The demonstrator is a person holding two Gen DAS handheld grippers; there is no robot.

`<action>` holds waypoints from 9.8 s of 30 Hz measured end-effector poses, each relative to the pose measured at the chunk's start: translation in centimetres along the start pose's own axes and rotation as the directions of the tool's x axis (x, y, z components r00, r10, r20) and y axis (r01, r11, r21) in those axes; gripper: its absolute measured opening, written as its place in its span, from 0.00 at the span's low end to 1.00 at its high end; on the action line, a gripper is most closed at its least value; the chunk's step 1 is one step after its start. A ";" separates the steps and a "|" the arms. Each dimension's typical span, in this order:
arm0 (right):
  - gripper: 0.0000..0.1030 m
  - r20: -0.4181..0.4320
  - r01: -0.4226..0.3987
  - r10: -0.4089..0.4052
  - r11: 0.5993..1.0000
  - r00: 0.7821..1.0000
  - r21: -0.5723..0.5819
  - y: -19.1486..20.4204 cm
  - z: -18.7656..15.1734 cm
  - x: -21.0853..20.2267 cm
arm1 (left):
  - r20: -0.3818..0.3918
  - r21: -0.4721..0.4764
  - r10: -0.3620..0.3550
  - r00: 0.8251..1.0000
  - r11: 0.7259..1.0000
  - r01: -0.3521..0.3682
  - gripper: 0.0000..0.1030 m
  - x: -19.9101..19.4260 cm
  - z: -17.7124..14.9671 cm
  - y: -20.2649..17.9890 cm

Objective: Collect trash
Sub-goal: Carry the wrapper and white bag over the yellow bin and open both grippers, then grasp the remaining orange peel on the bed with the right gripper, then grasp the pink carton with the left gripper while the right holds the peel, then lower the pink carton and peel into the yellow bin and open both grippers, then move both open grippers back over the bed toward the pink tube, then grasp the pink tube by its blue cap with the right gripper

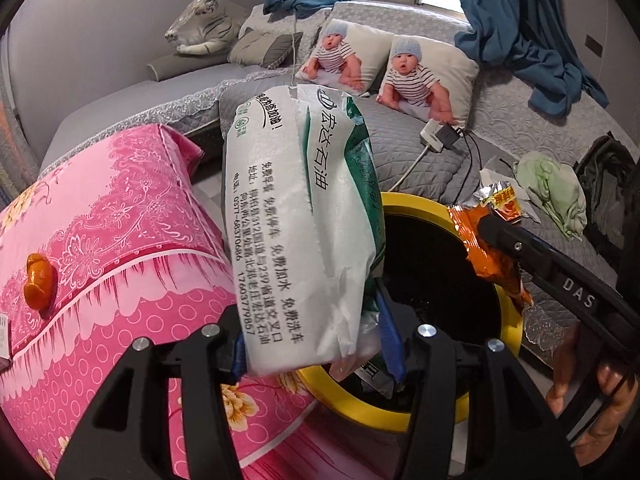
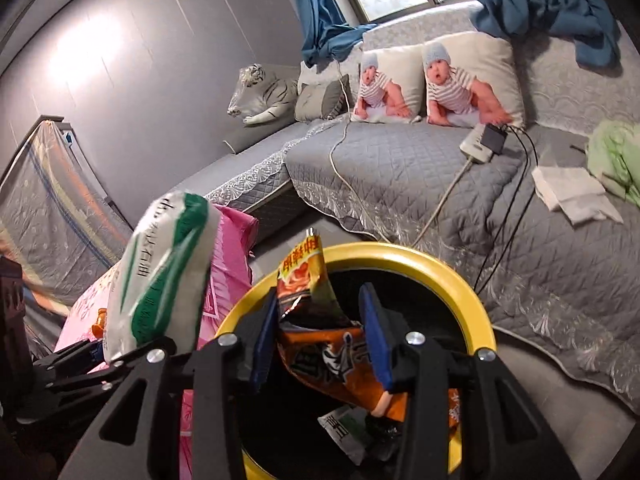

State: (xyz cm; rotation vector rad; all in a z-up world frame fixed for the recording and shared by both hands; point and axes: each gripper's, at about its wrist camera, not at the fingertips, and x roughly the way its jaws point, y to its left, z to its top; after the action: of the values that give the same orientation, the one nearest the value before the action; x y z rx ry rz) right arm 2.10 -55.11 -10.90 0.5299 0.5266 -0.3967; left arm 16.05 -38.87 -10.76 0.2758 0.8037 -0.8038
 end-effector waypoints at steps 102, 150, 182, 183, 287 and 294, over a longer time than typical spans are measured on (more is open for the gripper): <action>0.29 -0.548 -0.584 0.400 0.784 0.735 -0.211 37.1 -3.7 19.6 | -0.054 -0.554 0.399 0.916 0.751 -0.359 0.92 -13.0 -10.6 39.1; 0.29 -0.421 -0.773 0.666 0.614 0.616 -0.160 31.1 0.0 8.8 | -0.005 -0.569 0.440 0.898 0.737 -0.364 0.32 -14.8 -13.0 39.7; 0.30 -0.053 -0.202 0.198 0.975 0.979 -0.090 5.8 2.9 -1.5 | 0.174 0.004 -0.128 0.976 0.992 0.130 0.32 -7.9 -0.5 7.5; 0.30 -0.053 -0.185 0.181 0.980 0.982 -0.079 5.1 2.7 -1.5 | 0.164 0.011 -0.140 0.977 0.990 0.140 0.32 -7.3 -0.4 7.0; 0.49 -0.832 -0.822 0.113 -0.132 0.543 -0.554 62.6 -22.6 9.6 | 0.503 -0.666 0.420 0.755 0.745 0.029 0.92 -36.9 -31.4 44.9; 0.49 -0.843 -0.836 0.078 -0.113 0.532 -0.538 63.5 -24.1 11.2 | 0.510 -0.670 0.405 0.759 0.741 0.055 0.92 -36.5 -31.9 45.2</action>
State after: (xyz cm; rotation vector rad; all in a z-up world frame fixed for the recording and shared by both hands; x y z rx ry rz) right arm 32.81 6.53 -11.41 -0.6123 0.9929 1.0529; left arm 16.62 27.38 -8.91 -0.5374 0.3508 -0.3249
